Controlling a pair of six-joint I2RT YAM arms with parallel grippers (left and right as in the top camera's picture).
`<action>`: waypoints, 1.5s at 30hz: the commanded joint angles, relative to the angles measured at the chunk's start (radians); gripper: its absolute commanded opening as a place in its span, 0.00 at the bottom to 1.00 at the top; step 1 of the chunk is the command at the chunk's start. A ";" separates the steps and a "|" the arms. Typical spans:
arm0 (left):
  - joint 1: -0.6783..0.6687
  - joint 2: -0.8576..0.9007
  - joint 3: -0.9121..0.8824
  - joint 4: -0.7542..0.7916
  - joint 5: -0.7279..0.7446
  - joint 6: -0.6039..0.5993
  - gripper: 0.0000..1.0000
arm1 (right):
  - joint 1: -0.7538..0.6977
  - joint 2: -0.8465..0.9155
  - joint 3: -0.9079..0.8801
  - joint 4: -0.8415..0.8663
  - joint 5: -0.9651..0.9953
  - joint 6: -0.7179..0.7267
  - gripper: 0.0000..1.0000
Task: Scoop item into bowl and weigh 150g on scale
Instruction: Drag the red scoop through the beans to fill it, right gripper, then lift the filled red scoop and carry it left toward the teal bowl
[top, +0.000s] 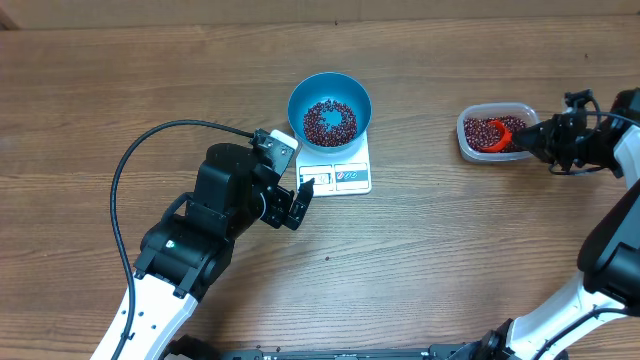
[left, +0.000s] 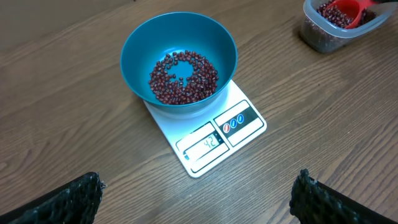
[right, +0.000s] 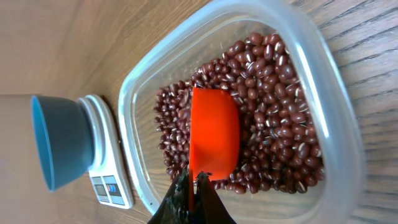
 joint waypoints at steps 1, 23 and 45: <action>0.002 0.005 0.021 0.001 0.006 -0.010 1.00 | -0.031 0.016 -0.011 -0.002 -0.063 -0.009 0.04; 0.002 0.005 0.021 0.001 0.006 -0.010 0.99 | -0.065 0.016 -0.011 -0.032 -0.338 -0.094 0.04; 0.002 0.006 0.021 0.001 0.006 -0.010 1.00 | 0.009 0.016 -0.011 -0.062 -0.725 -0.078 0.04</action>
